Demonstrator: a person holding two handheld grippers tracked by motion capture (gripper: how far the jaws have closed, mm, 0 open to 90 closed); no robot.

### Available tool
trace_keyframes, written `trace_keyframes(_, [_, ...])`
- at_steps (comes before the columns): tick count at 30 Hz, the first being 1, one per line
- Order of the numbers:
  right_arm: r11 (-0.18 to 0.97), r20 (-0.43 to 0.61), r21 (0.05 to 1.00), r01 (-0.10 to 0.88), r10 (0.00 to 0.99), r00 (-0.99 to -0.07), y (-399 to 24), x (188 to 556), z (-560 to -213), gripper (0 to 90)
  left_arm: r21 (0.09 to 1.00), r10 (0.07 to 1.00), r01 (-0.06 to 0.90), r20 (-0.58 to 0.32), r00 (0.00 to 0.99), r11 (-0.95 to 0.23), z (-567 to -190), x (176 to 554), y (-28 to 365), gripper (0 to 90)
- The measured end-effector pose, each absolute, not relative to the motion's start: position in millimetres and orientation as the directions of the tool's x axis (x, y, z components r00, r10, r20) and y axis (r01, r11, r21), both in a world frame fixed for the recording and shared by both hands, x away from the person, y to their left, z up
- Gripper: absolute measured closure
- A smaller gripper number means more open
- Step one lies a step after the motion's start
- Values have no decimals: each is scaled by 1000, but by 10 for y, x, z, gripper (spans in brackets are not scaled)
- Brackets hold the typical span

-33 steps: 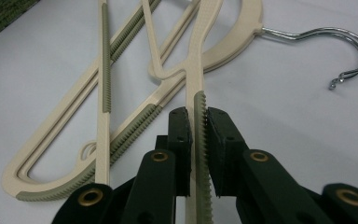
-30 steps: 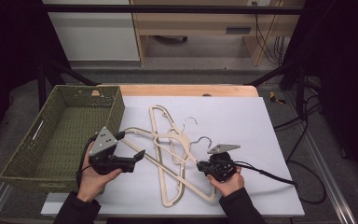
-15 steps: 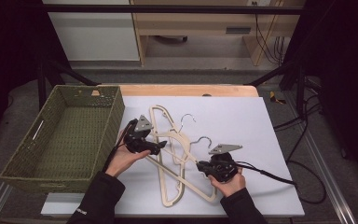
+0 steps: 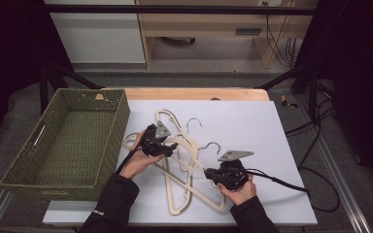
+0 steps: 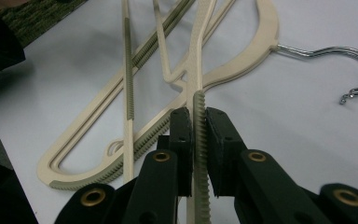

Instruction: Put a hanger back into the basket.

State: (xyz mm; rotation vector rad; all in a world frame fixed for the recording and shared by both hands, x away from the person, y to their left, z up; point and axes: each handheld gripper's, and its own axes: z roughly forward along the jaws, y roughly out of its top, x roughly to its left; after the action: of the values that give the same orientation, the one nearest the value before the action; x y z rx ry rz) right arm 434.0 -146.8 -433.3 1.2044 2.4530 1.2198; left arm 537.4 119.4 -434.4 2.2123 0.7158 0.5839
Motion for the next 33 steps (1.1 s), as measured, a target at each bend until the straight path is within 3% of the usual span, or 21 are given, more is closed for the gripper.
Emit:
trace_keyframes(9, [337, 222, 737, 586, 698, -681, -1480, 4322, -4297, 835, 785, 648, 307, 151, 747, -537, -4181, 5247, 1237, 323])
trace_keyframes(15, [338, 227, 744, 577, 684, -693, -1475, 4308, -4270, 839, 774, 660, 352, 112, 743, -527, -4114, 5209, 1332, 279])
trace_keyframes(21, [333, 236, 742, 583, 683, -691, -1466, 4303, -4268, 839, 850, 669, 341, 17, 743, -401, -3970, 5112, 1391, 274])
trace_keyframes(24, [338, 231, 745, 576, 679, -697, -1467, 4307, -4270, 839, 889, 673, 337, -45, 738, -311, -3862, 5056, 1281, 311])
trace_keyframes(28, [339, 231, 745, 575, 677, -699, -1466, 4305, -4268, 839, 888, 682, 351, -61, 728, -296, -3845, 5068, 1179, 386])
trace_keyframes(33, [343, 236, 742, 577, 671, -703, -1456, 4295, -4260, 840, 857, 702, 394, -55, 710, -332, -3900, 5166, 1027, 608])
